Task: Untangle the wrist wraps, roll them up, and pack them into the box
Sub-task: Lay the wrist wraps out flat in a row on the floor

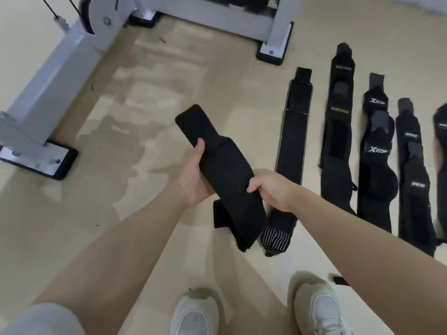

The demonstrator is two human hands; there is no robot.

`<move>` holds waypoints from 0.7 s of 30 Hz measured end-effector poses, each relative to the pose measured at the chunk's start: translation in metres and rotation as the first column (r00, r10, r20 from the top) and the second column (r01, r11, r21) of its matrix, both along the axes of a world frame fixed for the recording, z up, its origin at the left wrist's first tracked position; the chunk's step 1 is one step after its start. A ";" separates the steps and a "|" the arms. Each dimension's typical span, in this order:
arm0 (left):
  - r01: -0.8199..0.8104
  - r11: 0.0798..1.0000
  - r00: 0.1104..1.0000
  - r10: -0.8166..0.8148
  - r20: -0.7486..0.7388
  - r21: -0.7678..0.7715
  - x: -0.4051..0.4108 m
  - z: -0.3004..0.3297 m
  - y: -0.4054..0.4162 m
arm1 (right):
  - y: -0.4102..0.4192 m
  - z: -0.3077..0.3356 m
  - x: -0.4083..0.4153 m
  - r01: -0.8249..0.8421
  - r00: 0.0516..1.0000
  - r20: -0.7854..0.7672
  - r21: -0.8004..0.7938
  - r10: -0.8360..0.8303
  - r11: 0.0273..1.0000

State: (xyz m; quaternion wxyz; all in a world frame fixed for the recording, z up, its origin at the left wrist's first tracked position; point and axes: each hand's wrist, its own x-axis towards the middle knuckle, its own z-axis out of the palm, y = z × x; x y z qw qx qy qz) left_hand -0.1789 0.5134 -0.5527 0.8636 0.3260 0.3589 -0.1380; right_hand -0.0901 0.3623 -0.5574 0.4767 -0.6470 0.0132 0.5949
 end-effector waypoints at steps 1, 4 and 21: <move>-0.084 0.996 0.996 0.085 0.018 -0.043 0.006 0.003 -0.001 | -0.001 -0.002 -0.001 -0.040 0.999 0.015 -0.078 0.041 0.996; -0.126 0.992 0.991 0.125 0.049 0.009 0.022 0.013 -0.009 | -0.006 -0.014 -0.005 0.011 1.000 0.011 -0.228 -0.008 0.974; 0.062 0.940 0.994 -0.028 -0.107 0.335 0.040 0.024 -0.018 | -0.010 0.011 -0.015 0.465 0.848 -0.322 0.074 -0.420 0.882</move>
